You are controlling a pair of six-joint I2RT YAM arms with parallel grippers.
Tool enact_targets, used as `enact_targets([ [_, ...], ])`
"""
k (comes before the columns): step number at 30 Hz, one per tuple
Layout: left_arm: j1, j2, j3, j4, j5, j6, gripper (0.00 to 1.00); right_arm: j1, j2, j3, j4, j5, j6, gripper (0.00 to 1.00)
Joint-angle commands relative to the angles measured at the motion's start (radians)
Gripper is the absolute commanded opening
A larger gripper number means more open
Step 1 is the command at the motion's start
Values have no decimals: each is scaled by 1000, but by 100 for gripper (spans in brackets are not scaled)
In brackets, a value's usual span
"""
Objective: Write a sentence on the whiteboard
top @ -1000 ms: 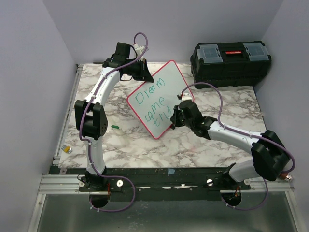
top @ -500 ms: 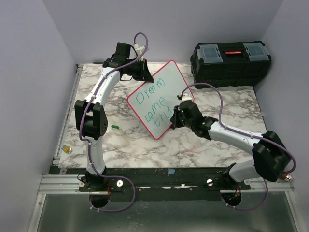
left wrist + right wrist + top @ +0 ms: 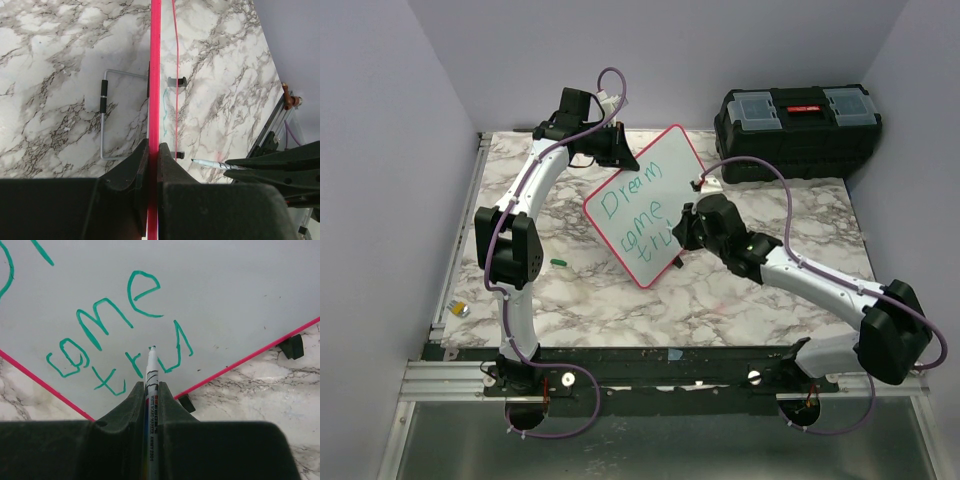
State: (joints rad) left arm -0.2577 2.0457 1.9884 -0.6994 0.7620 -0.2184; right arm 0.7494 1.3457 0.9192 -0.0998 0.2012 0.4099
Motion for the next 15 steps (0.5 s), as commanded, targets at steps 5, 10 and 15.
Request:
enact_targets([
  [5,-23,-25,-16,-29,-45,44,0,-63,56,36,-2,24,-30,1],
  [10,-23,-24,-15,-28,-44,42,0,-87,70,26,17,4,-32,1],
  [15,-23,-22,-14,-28,-44,42,0,-97,89,20,42,-17,-33,1],
])
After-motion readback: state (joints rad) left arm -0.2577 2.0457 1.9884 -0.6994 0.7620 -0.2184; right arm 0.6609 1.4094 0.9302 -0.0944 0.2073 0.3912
